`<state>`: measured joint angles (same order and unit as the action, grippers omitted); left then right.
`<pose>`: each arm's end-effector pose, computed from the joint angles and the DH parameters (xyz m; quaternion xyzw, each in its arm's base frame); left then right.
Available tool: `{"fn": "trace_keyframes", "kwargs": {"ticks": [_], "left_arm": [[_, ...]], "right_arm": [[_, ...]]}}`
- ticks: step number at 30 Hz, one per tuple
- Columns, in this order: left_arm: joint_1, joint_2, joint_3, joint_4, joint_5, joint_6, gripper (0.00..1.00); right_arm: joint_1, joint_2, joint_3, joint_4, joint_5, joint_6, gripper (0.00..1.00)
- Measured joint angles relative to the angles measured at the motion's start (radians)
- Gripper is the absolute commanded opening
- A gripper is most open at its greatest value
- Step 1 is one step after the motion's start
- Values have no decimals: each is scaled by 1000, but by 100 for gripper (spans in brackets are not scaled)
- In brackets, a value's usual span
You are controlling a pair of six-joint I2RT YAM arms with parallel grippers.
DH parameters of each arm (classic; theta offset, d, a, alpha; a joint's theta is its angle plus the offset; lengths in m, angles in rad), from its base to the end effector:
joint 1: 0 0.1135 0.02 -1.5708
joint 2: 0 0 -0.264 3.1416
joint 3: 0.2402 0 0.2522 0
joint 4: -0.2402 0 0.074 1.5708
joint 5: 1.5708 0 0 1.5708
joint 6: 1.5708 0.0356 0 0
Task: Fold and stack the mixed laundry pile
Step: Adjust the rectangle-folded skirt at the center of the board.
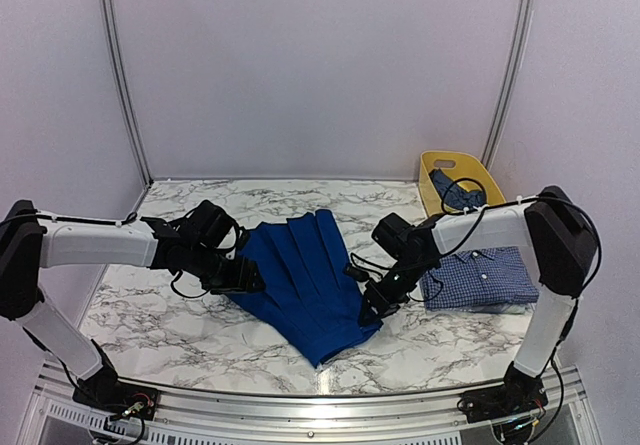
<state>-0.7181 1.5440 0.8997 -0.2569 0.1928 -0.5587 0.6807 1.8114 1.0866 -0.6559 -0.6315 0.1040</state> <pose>0.2308 -0.2107 0.1928 0.1064 0.9346 -0.2679 0.2085 0.2397 0.2212 0.1515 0.2973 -0.8988 -0.3201 0.0348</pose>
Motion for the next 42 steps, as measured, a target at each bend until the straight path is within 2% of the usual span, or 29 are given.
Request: {"fn": "trace_keyframes", "kwargs": {"ticks": [1,5,11,22,29,34,42], "left_arm": [[0,0,0,0,0,0,65],[0,0,0,0,-1,0,65],[0,0,4,-2,-1,3,65],[0,2,55,-1,6,23,66],[0,42,171,10,24,64,66],[7,137,257,33,26,77,66],[7,275,228,49,72,72,60]], "right_arm": [[0,5,4,-9,3,-2,19],[0,10,53,-52,17,-10,0],[0,10,133,-86,43,-31,0],[-48,63,95,-60,166,-79,0],[-55,115,116,12,95,-70,0],[-38,114,86,86,44,-48,0],[80,58,-6,137,9,25,0]]}}
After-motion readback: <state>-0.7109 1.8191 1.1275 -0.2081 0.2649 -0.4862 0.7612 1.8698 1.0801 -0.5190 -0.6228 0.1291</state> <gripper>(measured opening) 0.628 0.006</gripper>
